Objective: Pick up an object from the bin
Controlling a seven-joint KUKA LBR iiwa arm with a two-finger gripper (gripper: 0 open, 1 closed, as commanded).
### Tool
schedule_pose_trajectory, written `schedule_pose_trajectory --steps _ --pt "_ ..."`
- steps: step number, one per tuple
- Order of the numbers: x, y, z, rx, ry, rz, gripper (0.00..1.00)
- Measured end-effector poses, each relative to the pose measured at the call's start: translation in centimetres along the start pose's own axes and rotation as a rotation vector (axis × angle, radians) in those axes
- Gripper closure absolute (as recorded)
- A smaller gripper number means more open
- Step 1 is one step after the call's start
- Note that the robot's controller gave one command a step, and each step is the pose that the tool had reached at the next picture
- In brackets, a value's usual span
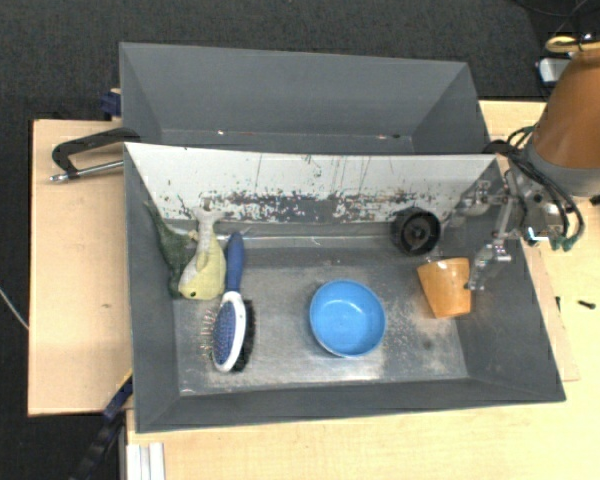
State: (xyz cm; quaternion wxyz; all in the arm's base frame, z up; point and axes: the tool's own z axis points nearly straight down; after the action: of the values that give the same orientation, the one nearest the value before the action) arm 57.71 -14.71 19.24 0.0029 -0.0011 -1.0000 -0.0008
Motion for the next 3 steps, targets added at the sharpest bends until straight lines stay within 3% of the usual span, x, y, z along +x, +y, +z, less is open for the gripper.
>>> schedule_pose_trajectory --steps 1,2,3 --pt "-1.3 1.9 10.0 0.002 -0.014 -0.081 0.00" --pt "3.2 0.5 11.2 -0.011 -0.021 -0.439 0.00" --pt "3.1 0.5 11.2 -0.011 -0.021 -0.440 1.00"
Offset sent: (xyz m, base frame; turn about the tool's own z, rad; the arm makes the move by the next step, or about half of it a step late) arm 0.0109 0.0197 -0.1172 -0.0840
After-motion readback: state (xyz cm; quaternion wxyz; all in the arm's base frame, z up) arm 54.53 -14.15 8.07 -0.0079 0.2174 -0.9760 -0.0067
